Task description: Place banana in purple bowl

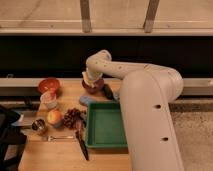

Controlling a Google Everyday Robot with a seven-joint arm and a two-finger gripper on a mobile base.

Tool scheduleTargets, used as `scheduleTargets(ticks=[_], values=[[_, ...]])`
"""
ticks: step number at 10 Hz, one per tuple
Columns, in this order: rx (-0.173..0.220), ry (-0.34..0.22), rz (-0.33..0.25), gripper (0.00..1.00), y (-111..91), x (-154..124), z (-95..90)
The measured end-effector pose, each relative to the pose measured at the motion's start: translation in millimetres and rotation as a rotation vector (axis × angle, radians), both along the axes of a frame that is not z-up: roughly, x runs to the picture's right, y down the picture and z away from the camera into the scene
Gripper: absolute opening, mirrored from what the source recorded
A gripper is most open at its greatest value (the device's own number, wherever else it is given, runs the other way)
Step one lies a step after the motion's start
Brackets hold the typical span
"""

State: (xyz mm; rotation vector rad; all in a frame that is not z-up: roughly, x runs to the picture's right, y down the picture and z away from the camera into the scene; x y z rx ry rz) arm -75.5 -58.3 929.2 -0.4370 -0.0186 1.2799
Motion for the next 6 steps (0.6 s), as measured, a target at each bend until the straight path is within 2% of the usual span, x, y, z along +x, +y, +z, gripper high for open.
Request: scheduleTargets(ticks=[6], values=[[0.0,-0.001,-0.002,0.52,0.6,-1.4,0.0]])
